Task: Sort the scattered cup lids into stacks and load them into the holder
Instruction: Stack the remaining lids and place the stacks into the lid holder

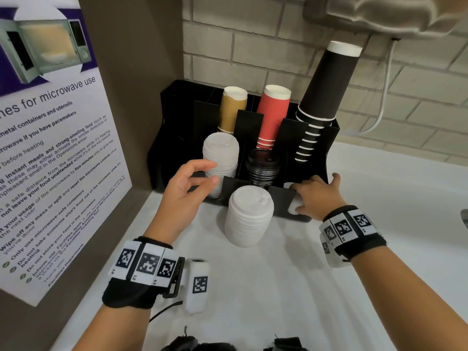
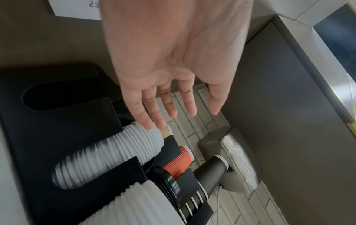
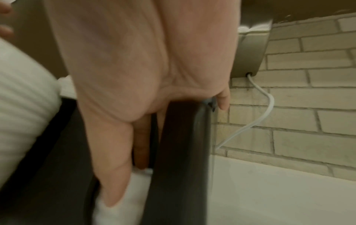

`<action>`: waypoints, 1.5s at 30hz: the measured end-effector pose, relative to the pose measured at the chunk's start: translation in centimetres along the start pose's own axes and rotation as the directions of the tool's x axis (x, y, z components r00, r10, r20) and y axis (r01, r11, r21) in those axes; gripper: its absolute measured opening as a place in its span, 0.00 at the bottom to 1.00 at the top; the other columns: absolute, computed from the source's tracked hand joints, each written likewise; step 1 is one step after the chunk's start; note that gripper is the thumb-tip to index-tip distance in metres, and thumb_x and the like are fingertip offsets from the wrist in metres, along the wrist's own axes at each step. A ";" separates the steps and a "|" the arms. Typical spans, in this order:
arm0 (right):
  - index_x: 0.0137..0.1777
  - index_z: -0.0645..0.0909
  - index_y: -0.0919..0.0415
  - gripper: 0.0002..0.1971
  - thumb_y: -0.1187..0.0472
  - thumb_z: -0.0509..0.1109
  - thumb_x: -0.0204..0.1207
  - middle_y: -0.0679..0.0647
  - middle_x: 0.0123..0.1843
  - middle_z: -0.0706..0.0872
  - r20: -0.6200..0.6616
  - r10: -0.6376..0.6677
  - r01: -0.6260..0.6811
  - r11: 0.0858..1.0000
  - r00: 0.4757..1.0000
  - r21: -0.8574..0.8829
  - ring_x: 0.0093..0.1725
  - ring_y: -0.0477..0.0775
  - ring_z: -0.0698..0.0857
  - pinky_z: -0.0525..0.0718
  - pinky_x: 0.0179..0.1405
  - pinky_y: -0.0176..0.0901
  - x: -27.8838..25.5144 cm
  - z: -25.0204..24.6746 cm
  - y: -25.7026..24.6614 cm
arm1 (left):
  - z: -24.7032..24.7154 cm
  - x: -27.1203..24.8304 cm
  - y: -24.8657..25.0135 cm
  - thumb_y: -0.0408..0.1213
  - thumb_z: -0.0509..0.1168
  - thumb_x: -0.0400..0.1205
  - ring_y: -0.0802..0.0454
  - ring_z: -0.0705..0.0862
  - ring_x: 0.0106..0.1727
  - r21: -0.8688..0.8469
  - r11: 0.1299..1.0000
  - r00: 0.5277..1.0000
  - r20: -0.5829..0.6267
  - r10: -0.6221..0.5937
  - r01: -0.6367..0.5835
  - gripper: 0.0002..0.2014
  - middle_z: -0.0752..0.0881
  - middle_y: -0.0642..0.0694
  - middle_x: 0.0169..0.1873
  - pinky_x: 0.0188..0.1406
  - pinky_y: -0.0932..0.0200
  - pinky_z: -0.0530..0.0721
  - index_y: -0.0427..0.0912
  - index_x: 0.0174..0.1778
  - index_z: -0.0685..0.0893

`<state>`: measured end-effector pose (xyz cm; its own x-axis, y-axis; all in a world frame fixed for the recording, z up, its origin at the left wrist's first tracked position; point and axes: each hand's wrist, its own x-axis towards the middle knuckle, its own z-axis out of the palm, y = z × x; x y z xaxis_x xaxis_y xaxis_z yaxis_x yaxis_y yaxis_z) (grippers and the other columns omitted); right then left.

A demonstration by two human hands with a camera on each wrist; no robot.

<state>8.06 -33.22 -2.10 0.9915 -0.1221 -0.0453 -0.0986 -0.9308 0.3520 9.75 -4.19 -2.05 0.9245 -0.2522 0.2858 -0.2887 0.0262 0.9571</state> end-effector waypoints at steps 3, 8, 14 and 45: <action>0.63 0.79 0.50 0.15 0.61 0.64 0.77 0.50 0.57 0.83 -0.291 0.103 -0.018 0.959 0.951 0.282 0.62 0.56 0.77 0.66 0.68 0.64 -0.8 -1.7 -0.3 | -0.2 0.1 -0.3 0.34 0.67 0.83 0.61 0.85 0.52 -0.002 1.000 1.000 -0.003 0.001 -0.001 0.12 0.82 0.48 0.62 0.58 0.57 0.82 0.54 0.58 0.83; 0.56 0.76 0.55 0.20 0.51 0.78 0.69 0.51 0.54 0.77 -0.355 -0.150 0.372 0.586 0.923 0.720 0.53 0.51 0.79 0.79 0.53 0.43 -2.6 -4.7 -4.9 | 0.0 0.2 -0.7 0.38 0.69 0.81 0.61 0.85 0.51 -0.035 0.999 1.000 -0.007 -0.019 0.018 0.11 0.83 0.50 0.60 0.59 0.56 0.83 0.56 0.56 0.83; 0.58 0.66 0.49 0.34 0.45 0.82 0.59 0.50 0.60 0.68 -0.169 -0.195 0.258 0.692 0.966 0.675 0.57 0.58 0.73 0.78 0.60 0.57 -2.6 -3.8 -8.4 | 0.1 -0.4 -1.2 0.32 0.66 0.82 0.50 0.84 0.47 -0.093 0.994 0.998 0.010 -0.054 0.055 0.10 0.84 0.50 0.51 0.49 0.63 0.83 0.51 0.55 0.83; 0.69 0.74 0.38 0.29 0.51 0.78 0.68 0.46 0.63 0.84 -0.285 -0.151 0.281 -0.045 0.947 0.959 0.63 0.49 0.84 0.86 0.59 0.55 -6.1 -7.2 -6.9 | 2.2 -1.2 0.6 0.43 0.81 0.61 0.45 0.84 0.65 -0.177 0.981 0.967 0.253 -0.031 0.078 0.45 0.77 0.51 0.72 0.61 0.43 0.86 0.59 0.74 0.71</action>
<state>3.32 -23.59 2.44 0.9777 0.1232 0.1703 0.2018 -0.3226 -0.9248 7.87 -5.99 -1.90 0.8400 -0.4894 0.2342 -0.1672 0.1772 0.9699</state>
